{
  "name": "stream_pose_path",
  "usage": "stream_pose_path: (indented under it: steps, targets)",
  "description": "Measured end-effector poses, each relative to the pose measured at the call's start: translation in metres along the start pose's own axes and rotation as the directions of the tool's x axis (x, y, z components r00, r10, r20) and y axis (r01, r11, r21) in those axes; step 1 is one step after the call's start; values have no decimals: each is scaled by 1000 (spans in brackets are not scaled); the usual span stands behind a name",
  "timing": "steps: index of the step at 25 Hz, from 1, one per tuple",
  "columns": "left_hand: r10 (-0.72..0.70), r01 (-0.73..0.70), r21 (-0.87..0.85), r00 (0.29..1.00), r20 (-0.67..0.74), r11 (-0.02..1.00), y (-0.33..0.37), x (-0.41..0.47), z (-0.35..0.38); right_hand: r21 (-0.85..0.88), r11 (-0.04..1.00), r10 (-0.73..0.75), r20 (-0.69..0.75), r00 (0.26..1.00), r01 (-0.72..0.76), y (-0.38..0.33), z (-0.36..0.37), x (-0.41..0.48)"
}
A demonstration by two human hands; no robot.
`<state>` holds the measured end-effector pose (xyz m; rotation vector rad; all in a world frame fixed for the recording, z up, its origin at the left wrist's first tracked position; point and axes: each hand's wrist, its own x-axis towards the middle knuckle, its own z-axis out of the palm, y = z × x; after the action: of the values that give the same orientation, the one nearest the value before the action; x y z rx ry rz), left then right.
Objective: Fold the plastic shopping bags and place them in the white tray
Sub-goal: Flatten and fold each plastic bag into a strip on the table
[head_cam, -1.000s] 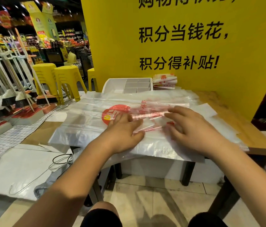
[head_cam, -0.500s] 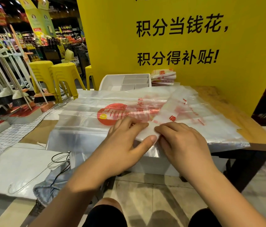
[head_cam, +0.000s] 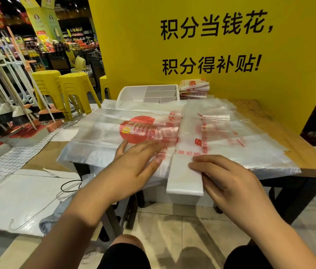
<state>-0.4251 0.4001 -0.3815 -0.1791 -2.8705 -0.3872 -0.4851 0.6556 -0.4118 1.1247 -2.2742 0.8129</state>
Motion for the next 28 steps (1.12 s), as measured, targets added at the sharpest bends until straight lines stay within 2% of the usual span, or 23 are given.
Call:
stream_pose_path:
  steps: [2,4,6,8,11,15,18,21,28]
  targets:
    - [119,-123,-29,987,-108,992,7,-5,4,38,999,6,1,1000,-6,-1,-3,-1]
    - [172,-197,-101,961,-214,975,17,-11,9,92,996,4,-8,1000,-3,-3,-5,-3]
    - [118,-187,-196,941,-317,962,28,-15,13,137,990,-6,-25,1000,9,-5,-6,-4]
    - [28,-149,-311,932,-362,939,37,-20,14,186,982,31,-35,999,-24,-6,-7,-3]
    - [-83,-96,-453,929,-360,886,47,-25,14,234,961,155,-24,988,-146,-11,-9,2]
    - [-191,-12,-513,921,-340,858,51,-16,18,322,915,252,17,968,-244,-17,-11,18]
    - [-281,42,-555,893,-352,831,53,-7,22,304,903,300,59,952,-303,-16,-8,32]
    - [-299,92,-530,899,-319,843,57,-2,23,252,894,358,100,928,-372,-13,-2,42]
    - [-309,233,-285,915,-259,930,68,10,18,31,903,420,151,895,-429,-22,3,60]
